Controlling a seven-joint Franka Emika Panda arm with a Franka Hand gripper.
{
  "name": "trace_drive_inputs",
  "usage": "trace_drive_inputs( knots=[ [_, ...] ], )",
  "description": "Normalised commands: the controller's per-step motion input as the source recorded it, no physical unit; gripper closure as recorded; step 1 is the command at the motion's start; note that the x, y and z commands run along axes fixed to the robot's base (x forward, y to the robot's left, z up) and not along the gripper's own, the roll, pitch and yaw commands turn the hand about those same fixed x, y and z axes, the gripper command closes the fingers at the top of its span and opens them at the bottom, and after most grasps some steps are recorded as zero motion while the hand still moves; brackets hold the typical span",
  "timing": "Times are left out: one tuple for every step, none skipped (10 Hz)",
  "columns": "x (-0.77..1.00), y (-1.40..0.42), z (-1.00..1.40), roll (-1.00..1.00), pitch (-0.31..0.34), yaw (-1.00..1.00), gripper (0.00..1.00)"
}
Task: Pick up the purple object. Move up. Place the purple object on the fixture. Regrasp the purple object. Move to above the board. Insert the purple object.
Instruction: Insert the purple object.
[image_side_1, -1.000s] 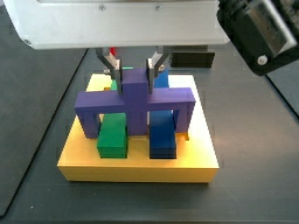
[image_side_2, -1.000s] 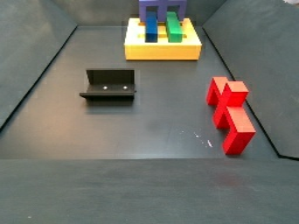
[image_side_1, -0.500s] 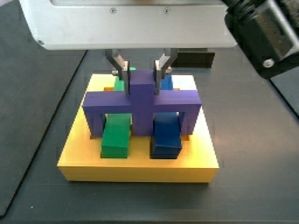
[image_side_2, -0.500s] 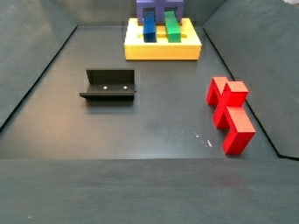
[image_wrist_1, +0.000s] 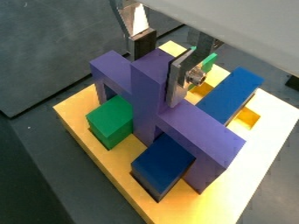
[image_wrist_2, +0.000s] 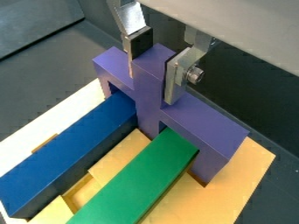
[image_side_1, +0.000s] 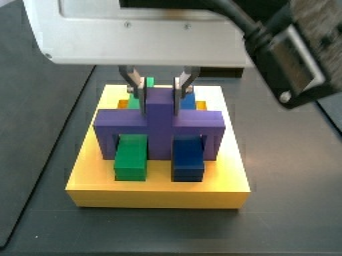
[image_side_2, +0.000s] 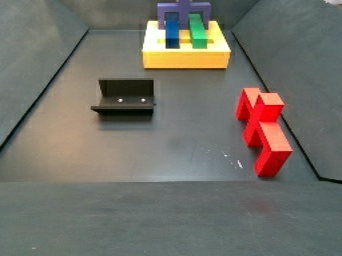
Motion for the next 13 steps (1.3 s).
trace_drive_inputs(
  knots=[
    [0.00, 0.06, -0.24, 0.10, 0.000, 0.00, 1.00],
    [0.02, 0.15, -0.22, 0.15, 0.000, 0.00, 1.00],
    [0.00, 0.00, -0.25, 0.14, 0.000, 0.02, 1.00],
    [-0.02, 0.00, -0.33, 0.12, -0.006, 0.01, 1.00],
    [0.00, -0.03, -0.48, 0.05, -0.076, 0.00, 1.00],
    [0.00, -0.13, -0.58, 0.05, -0.120, 0.01, 1.00],
    [-0.04, -0.18, -0.59, 0.08, -0.139, 0.06, 1.00],
    [0.00, -0.11, -0.38, 0.11, -0.033, 0.09, 1.00],
    [0.00, -0.08, -0.34, 0.20, 0.000, 0.10, 1.00],
    [0.14, -0.09, -0.25, 0.27, 0.021, 0.06, 1.00],
    [0.24, -0.12, -0.17, 0.36, 0.104, 0.03, 1.00],
    [0.17, -0.20, -0.24, 0.37, 0.073, 0.03, 1.00],
    [0.12, -0.22, -0.39, 0.34, 0.024, 0.00, 1.00]
  ],
)
